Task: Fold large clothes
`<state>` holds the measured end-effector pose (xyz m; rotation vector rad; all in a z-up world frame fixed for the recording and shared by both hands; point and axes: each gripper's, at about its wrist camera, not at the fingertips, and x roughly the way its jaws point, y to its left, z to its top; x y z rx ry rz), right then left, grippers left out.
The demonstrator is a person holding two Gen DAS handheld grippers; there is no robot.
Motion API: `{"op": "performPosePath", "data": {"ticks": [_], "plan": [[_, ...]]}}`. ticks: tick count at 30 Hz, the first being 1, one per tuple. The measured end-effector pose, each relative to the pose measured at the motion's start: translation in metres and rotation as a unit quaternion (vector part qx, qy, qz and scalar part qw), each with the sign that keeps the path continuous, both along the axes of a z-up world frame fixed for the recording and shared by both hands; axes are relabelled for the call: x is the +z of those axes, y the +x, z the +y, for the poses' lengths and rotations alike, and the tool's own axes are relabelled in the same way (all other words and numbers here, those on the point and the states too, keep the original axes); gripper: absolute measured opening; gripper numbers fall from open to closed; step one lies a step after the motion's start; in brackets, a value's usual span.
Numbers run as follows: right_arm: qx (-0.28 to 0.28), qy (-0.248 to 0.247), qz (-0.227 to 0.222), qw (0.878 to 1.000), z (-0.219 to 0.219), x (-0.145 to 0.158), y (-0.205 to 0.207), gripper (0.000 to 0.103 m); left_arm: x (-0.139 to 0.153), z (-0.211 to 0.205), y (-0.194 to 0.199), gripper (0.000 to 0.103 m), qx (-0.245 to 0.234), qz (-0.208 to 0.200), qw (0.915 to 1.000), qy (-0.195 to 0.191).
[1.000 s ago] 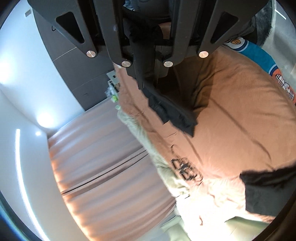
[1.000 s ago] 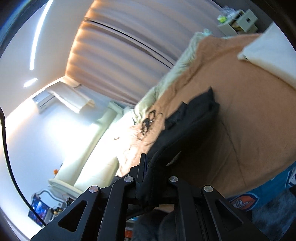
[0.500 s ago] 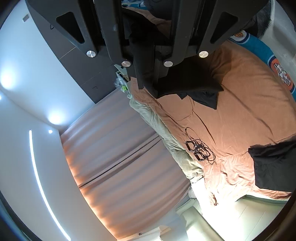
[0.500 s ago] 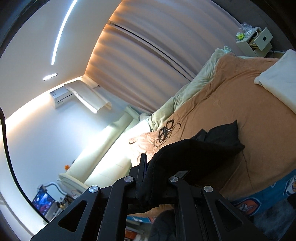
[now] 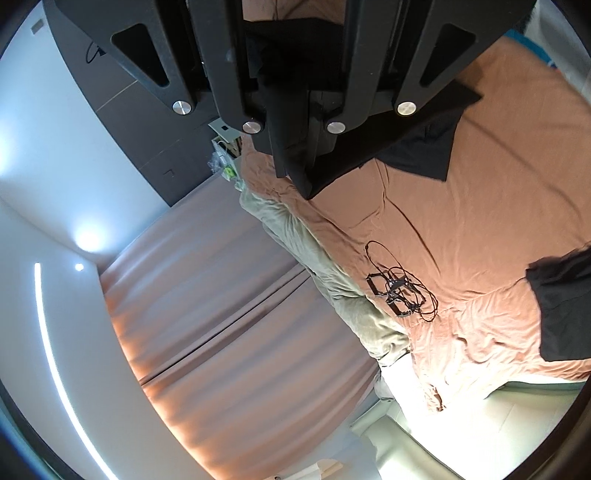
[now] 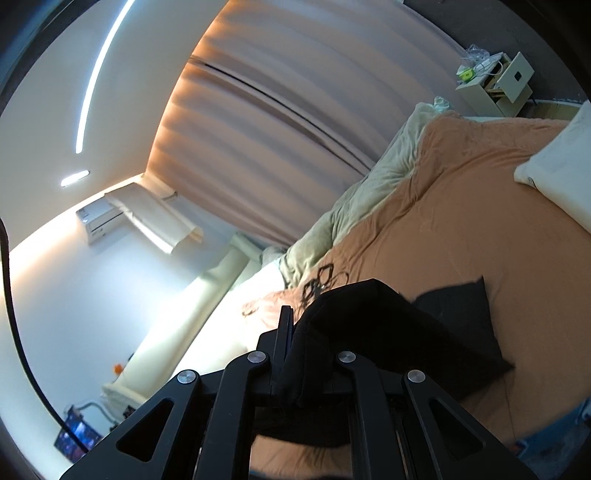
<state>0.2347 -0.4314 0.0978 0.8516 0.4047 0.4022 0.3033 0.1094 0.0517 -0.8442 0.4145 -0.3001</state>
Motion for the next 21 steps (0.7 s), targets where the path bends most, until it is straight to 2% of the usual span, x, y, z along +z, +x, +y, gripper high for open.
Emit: {"op": "performPosePath", "data": {"ticks": [7, 9, 17, 21], "plan": [[-0.051, 0.002, 0.022, 0.998, -0.001, -0.007, 0.069, 0.009, -0.009, -0.007, 0.08, 0.008, -0.002, 0.019, 0.9998, 0.0], [-0.064, 0.009, 0.03, 0.997, -0.002, -0.014, 0.09, 0.009, -0.015, -0.009, 0.098, 0.008, 0.013, 0.03, 0.9995, 0.003], [-0.086, 0.031, 0.075, 0.993, -0.006, -0.045, 0.162, 0.01, -0.05, -0.015, 0.169, 0.008, 0.041, 0.067, 0.9968, -0.017], [-0.09, 0.048, 0.091, 0.991, -0.011, -0.07, 0.196, 0.011, -0.077, -0.02, 0.199, 0.008, 0.066, 0.093, 0.9932, -0.024]]}}
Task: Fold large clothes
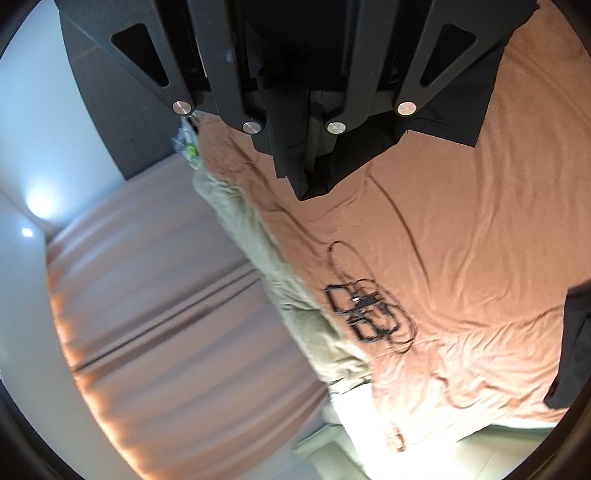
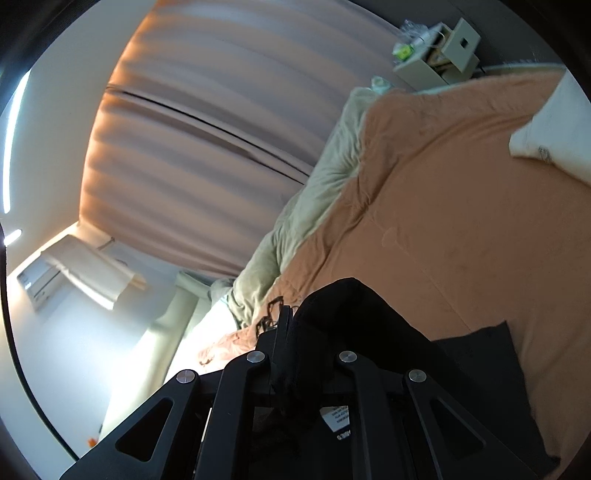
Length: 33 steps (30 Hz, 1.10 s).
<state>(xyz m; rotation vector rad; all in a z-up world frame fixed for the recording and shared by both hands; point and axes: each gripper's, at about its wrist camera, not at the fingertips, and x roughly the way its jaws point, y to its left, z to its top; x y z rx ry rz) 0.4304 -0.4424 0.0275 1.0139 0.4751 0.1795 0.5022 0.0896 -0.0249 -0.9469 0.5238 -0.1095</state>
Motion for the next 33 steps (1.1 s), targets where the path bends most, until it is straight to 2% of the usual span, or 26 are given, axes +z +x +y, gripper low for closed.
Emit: {"op": "performPosePath", "data": {"ticks": [3, 5, 8, 10, 11, 13, 14, 15, 16, 17, 18, 21, 27, 28, 30, 33], "plan": [[-0.001, 0.0, 0.015, 1.0, -0.001, -0.027, 0.017, 0.013, -0.023, -0.003, 0.018, 0.008, 0.013, 0.017, 0.9997, -0.009], [0.004, 0.005, 0.043, 0.999, -0.003, -0.048, 0.028, 0.013, -0.036, -0.005, 0.031, 0.008, 0.019, 0.031, 0.9993, -0.007], [0.009, -0.025, 0.076, 0.997, -0.003, -0.064, 0.038, 0.014, -0.054, -0.013, 0.049, 0.008, 0.012, 0.043, 0.9989, 0.009], [0.012, -0.033, 0.088, 0.995, -0.003, -0.071, 0.042, 0.023, -0.068, -0.015, 0.056, 0.008, 0.003, 0.043, 0.9991, -0.001], [0.011, -0.04, 0.096, 0.995, -0.003, -0.074, 0.043, 0.029, -0.077, -0.014, 0.06, 0.01, -0.002, 0.054, 0.9983, -0.021], [0.0, -0.058, 0.108, 0.992, -0.004, -0.078, 0.044, 0.055, -0.085, -0.012, 0.066, 0.022, -0.014, 0.061, 0.997, -0.046], [-0.006, -0.06, 0.11, 0.992, -0.004, -0.08, 0.044, 0.058, -0.084, -0.012, 0.066, 0.037, -0.017, 0.058, 0.9973, -0.041], [-0.013, -0.057, 0.11, 0.992, -0.006, -0.082, 0.041, 0.06, -0.082, -0.012, 0.064, 0.058, -0.013, 0.053, 0.998, -0.031], [-0.014, -0.049, 0.112, 0.992, -0.007, -0.084, 0.04, 0.06, -0.078, -0.012, 0.059, 0.07, -0.003, 0.046, 0.9987, -0.02], [-0.011, -0.041, 0.112, 0.993, -0.007, -0.087, 0.039, 0.06, -0.075, -0.012, 0.054, 0.091, 0.006, 0.04, 0.9991, -0.011], [-0.006, -0.036, 0.111, 0.993, -0.007, -0.088, 0.038, 0.06, -0.072, -0.012, 0.05, 0.099, 0.015, 0.035, 0.9993, -0.001], [-0.003, -0.048, 0.117, 0.992, -0.002, -0.09, 0.034, 0.06, -0.065, -0.01, 0.041, 0.099, 0.023, 0.032, 0.9989, 0.025], [0.013, -0.074, 0.15, 0.986, 0.003, -0.099, 0.041, 0.06, -0.074, 0.001, 0.027, 0.098, 0.006, 0.079, 0.9948, 0.065], [0.013, -0.088, 0.156, 0.984, 0.005, -0.098, 0.042, 0.06, -0.075, 0.002, 0.024, 0.097, 0.003, 0.086, 0.9935, 0.074], [0.016, -0.112, 0.167, 0.98, 0.006, -0.098, 0.04, 0.06, -0.079, 0.005, 0.016, 0.084, -0.006, 0.106, 0.9894, 0.1], [0.028, -0.137, 0.174, 0.975, 0.005, -0.098, 0.037, 0.06, -0.082, 0.014, -0.003, 0.079, -0.023, 0.129, 0.9826, 0.132]]}}
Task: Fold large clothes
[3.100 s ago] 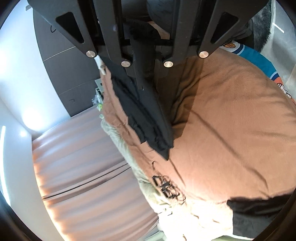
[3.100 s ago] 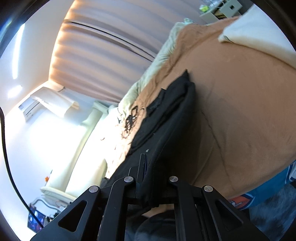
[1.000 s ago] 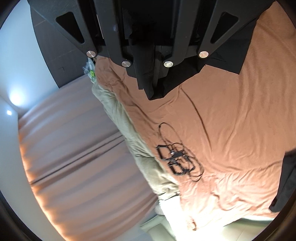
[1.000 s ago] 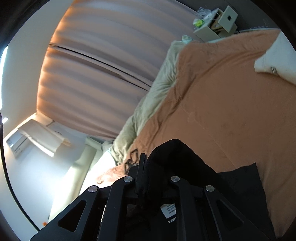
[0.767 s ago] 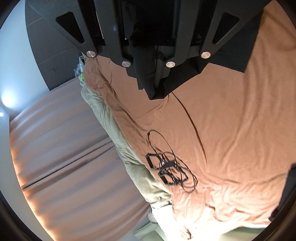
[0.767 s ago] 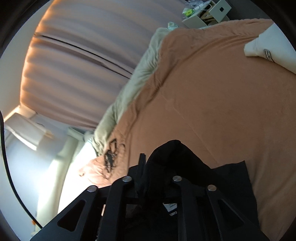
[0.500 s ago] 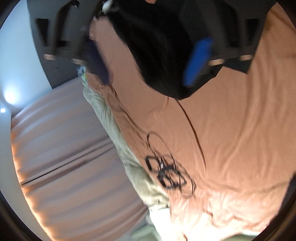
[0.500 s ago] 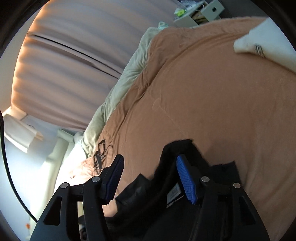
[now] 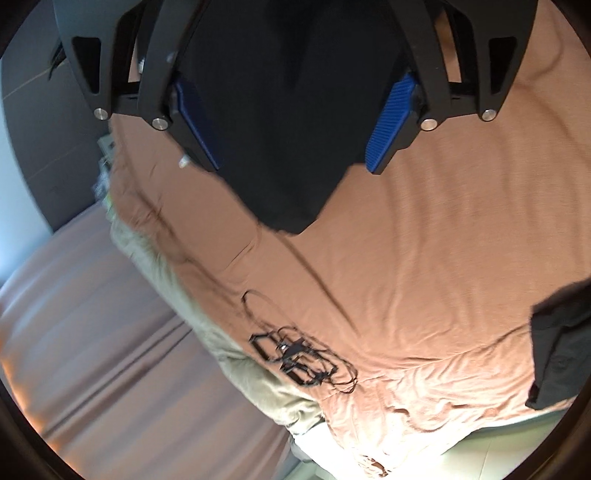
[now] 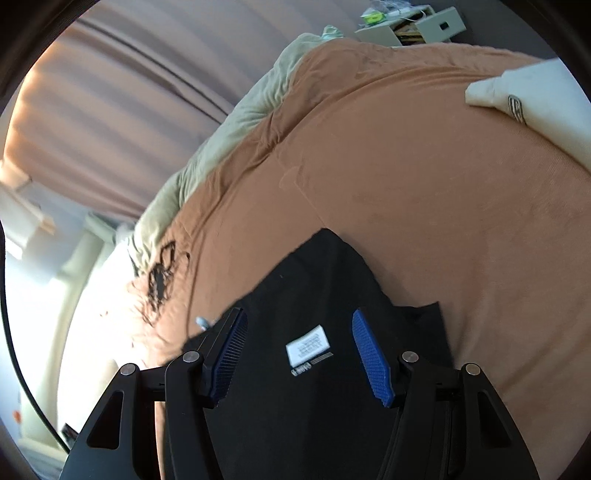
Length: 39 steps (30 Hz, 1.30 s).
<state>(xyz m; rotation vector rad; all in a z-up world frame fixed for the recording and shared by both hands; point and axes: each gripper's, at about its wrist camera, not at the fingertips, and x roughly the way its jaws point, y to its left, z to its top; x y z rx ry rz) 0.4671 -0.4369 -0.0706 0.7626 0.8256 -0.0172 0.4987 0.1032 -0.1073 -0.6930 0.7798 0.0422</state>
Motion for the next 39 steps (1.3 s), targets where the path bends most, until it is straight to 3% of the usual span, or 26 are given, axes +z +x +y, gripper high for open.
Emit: {"op": "performPosePath", "data": {"ticks": [3, 5, 13, 15, 24, 25, 27, 29, 33, 39], "plan": [[0.014, -0.014, 0.016, 1.0, -0.002, -0.002, -0.009, 0.06, -0.001, 0.008, -0.02, 0.078, -0.015, 0.012, 0.9996, 0.019], [0.025, -0.018, 0.022, 0.999, -0.001, -0.003, -0.016, 0.06, -0.004, 0.014, -0.031, 0.072, -0.024, 0.02, 0.9991, 0.029], [0.089, -0.088, 0.068, 0.99, 0.004, -0.004, -0.064, 0.06, -0.026, 0.017, -0.064, 0.064, -0.069, 0.06, 0.9947, 0.046], [0.092, -0.091, 0.077, 0.989, -0.002, -0.005, -0.076, 0.06, -0.033, 0.017, -0.068, 0.055, -0.079, 0.073, 0.9934, 0.04], [0.114, -0.096, 0.114, 0.982, -0.012, -0.03, -0.12, 0.06, -0.048, 0.011, -0.091, 0.054, -0.107, 0.096, 0.9889, 0.038], [0.115, -0.092, 0.118, 0.982, -0.012, -0.034, -0.121, 0.06, -0.05, 0.011, -0.094, 0.05, -0.108, 0.097, 0.9885, 0.04], [0.123, -0.073, 0.121, 0.982, -0.013, -0.044, -0.129, 0.06, -0.055, 0.012, -0.097, 0.034, -0.109, 0.106, 0.9877, 0.035], [0.131, -0.061, 0.113, 0.983, -0.013, -0.047, -0.133, 0.056, -0.06, 0.014, -0.101, 0.026, -0.108, 0.11, 0.9875, 0.03], [0.134, -0.058, 0.105, 0.984, -0.016, -0.046, -0.136, 0.023, -0.061, 0.011, -0.11, 0.009, -0.108, 0.116, 0.9859, 0.054], [0.153, -0.079, 0.106, 0.979, -0.011, -0.044, -0.138, 0.015, -0.071, 0.017, -0.126, 0.007, -0.098, 0.127, 0.9859, 0.049]]}}
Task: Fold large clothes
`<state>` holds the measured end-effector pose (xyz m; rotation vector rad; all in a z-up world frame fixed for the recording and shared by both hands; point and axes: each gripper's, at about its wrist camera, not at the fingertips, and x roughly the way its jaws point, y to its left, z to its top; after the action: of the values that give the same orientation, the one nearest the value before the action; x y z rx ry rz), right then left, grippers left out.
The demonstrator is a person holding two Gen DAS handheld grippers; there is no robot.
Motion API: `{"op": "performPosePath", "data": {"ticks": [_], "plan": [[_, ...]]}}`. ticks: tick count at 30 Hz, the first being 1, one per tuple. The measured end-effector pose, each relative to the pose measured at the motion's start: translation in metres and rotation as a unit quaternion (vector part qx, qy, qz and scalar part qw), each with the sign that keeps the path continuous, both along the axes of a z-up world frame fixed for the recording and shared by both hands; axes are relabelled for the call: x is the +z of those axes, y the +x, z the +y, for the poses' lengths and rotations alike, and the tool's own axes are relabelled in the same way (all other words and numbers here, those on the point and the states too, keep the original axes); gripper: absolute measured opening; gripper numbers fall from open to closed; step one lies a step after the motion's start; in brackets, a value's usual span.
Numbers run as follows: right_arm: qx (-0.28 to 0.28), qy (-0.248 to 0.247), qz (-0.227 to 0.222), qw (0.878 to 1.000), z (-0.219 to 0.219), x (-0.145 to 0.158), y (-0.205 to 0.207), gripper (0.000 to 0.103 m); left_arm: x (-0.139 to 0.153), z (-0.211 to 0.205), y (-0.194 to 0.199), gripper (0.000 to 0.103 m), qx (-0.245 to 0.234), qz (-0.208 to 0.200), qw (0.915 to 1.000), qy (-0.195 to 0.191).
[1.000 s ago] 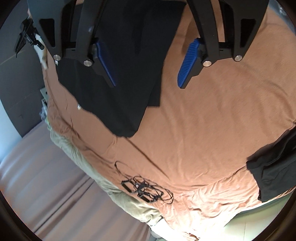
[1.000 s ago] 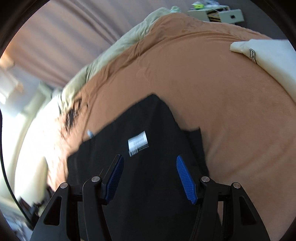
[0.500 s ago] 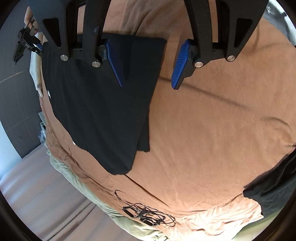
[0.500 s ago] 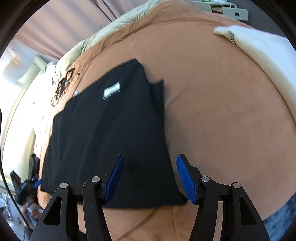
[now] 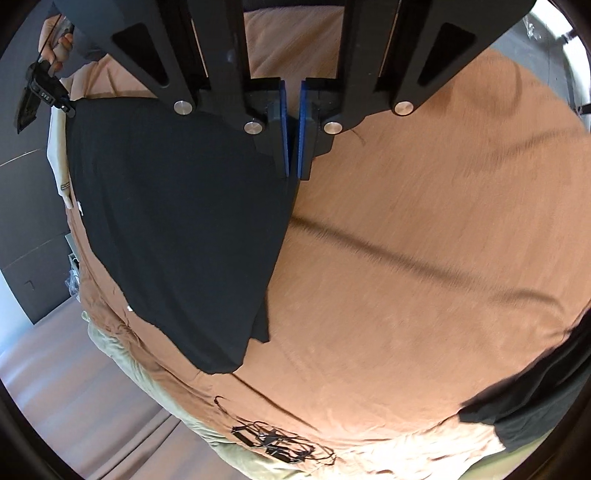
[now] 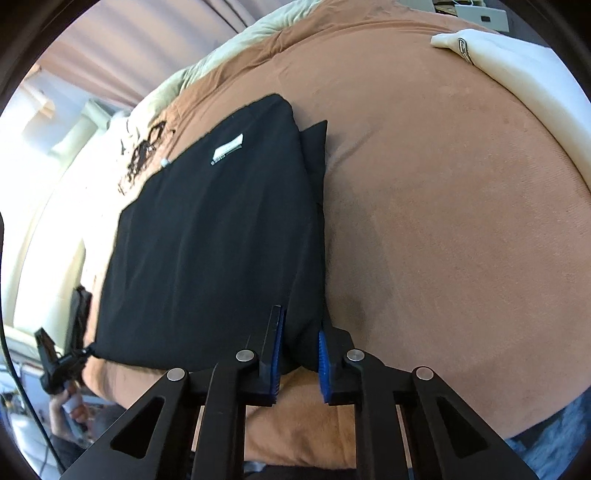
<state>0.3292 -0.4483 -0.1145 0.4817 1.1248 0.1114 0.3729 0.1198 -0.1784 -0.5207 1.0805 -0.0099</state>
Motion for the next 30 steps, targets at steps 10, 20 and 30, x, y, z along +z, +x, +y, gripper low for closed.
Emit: {"op": "performPosePath", "data": {"ticks": [10, 20, 30], "plan": [[-0.005, -0.051, 0.048, 0.998, -0.005, -0.005, -0.002, 0.031, -0.003, 0.01, -0.018, 0.007, 0.007, -0.002, 0.9998, -0.019], [0.015, -0.085, -0.015, 0.996, 0.019, 0.049, -0.017, 0.054, 0.007, 0.017, -0.022, 0.015, 0.029, -0.006, 0.9969, -0.073], [0.118, -0.057, -0.049, 0.99, 0.118, 0.064, 0.015, 0.06, 0.002, 0.012, -0.014, 0.079, 0.046, -0.017, 0.9948, -0.09]]}}
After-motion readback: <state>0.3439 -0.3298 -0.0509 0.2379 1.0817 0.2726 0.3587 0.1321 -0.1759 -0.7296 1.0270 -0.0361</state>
